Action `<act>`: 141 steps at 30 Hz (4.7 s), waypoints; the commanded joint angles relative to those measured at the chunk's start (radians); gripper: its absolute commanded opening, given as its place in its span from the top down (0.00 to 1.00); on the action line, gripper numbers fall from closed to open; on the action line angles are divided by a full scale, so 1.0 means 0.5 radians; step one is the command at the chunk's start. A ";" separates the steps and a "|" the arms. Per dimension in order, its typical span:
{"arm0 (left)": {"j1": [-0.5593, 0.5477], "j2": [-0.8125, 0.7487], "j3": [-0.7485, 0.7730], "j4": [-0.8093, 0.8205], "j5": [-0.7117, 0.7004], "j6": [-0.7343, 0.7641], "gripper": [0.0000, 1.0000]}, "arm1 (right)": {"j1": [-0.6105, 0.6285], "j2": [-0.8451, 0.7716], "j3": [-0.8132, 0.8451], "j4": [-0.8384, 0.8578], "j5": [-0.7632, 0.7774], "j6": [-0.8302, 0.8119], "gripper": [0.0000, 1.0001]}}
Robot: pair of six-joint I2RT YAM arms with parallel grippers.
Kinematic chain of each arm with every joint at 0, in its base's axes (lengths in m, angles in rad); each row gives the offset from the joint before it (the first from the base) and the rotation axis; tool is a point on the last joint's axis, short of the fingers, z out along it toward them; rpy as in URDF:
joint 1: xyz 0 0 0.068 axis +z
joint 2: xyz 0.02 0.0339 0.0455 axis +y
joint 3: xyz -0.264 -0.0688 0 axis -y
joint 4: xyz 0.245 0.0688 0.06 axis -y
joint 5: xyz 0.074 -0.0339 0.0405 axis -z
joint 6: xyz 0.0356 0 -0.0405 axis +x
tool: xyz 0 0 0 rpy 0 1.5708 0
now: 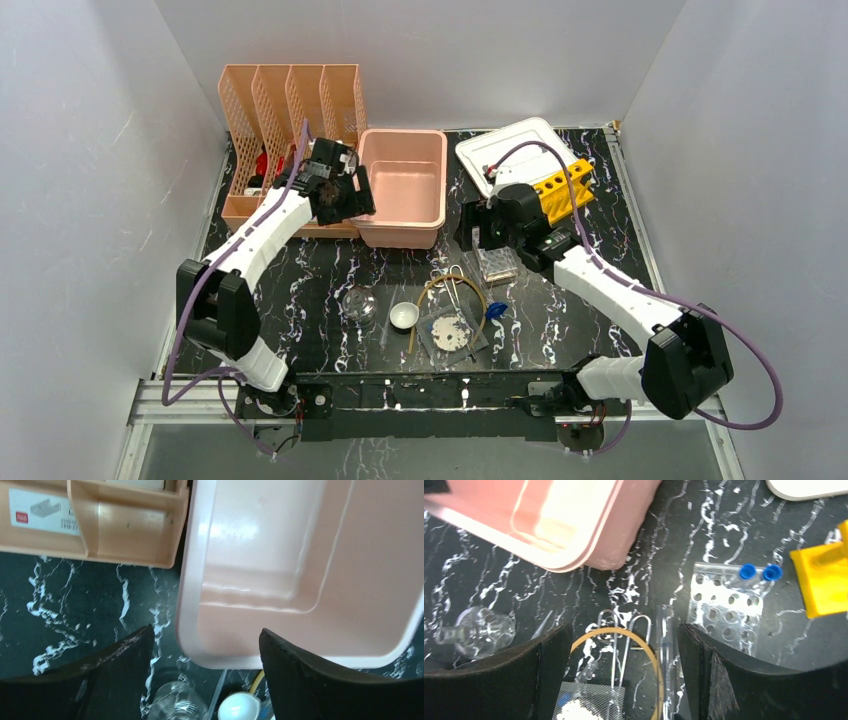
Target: Organize the chemistry lab equipment
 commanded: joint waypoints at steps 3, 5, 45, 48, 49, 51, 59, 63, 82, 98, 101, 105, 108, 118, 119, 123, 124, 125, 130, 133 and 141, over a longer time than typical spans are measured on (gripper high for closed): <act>-0.004 -0.175 -0.165 -0.017 0.004 -0.044 0.05 | 0.222 0.110 0.275 0.027 -0.206 -0.126 0.14; -0.006 -0.201 -0.160 -0.012 -0.015 -0.058 0.02 | 0.357 0.153 0.338 -0.001 -0.143 -0.171 0.14; 1.033 -0.655 -0.548 0.068 0.164 -0.021 0.02 | 1.296 1.275 1.170 -0.139 0.232 -0.507 0.26; 1.038 -0.657 -0.563 0.073 0.180 -0.016 0.02 | 1.297 1.282 1.176 -0.142 0.223 -0.490 0.30; 1.037 -0.658 -0.566 0.077 0.179 -0.015 0.02 | 1.296 1.283 1.176 -0.142 0.221 -0.486 0.32; 1.040 -0.664 -0.573 0.079 0.178 -0.015 0.02 | 1.298 1.283 1.171 -0.130 0.220 -0.479 0.34; 1.041 -0.670 -0.603 0.086 0.191 -0.003 0.02 | 1.296 1.283 1.166 -0.117 0.263 -0.485 0.49; 1.041 -0.668 -0.612 0.088 0.185 0.000 0.02 | 1.296 1.292 1.172 -0.126 0.270 -0.496 0.53; 1.045 -0.702 -0.682 0.098 0.163 0.016 0.02 | 1.296 1.310 1.200 -0.158 0.297 -0.466 0.73; 1.046 -0.679 -0.713 0.145 0.194 0.016 0.02 | 1.262 1.257 1.872 -0.625 0.323 -0.544 0.79; 1.046 -0.668 -0.722 0.152 0.203 0.016 0.02 | 1.218 1.263 2.000 -0.683 0.396 -0.595 0.79; 1.046 -0.678 -0.735 0.156 0.194 0.019 0.02 | 1.105 1.301 2.183 -0.778 0.444 -0.641 0.79; 1.047 -0.683 -0.746 0.160 0.194 0.013 0.02 | 1.000 1.287 2.258 -0.756 0.430 -0.654 0.80; 1.046 -0.647 -0.757 0.174 0.224 0.025 0.02 | 0.646 1.328 2.338 -0.622 0.414 -0.664 0.80; 1.046 -0.647 -0.755 0.176 0.223 0.027 0.02 | 0.624 1.348 2.348 -0.618 0.415 -0.670 0.80; 1.046 -0.635 -0.763 0.183 0.232 0.036 0.02 | 0.549 1.436 2.379 -0.607 0.410 -0.687 0.80; 1.048 -0.626 -0.763 0.186 0.235 0.037 0.02 | 0.532 1.465 2.387 -0.612 0.419 -0.691 0.80; 1.047 -0.622 -0.763 0.186 0.241 0.037 0.02 | 0.518 1.492 2.387 -0.617 0.424 -0.694 0.80; 1.046 -0.605 -0.772 0.207 0.253 0.043 0.02 | 0.460 1.627 2.331 -0.606 0.454 -0.695 0.81; 1.048 -0.583 -0.775 0.215 0.269 0.043 0.02 | 0.445 1.706 2.299 -0.588 0.451 -0.684 0.81; 1.048 -0.571 -0.788 0.229 0.287 0.056 0.02 | 0.385 1.892 2.291 -0.579 0.317 -0.610 0.81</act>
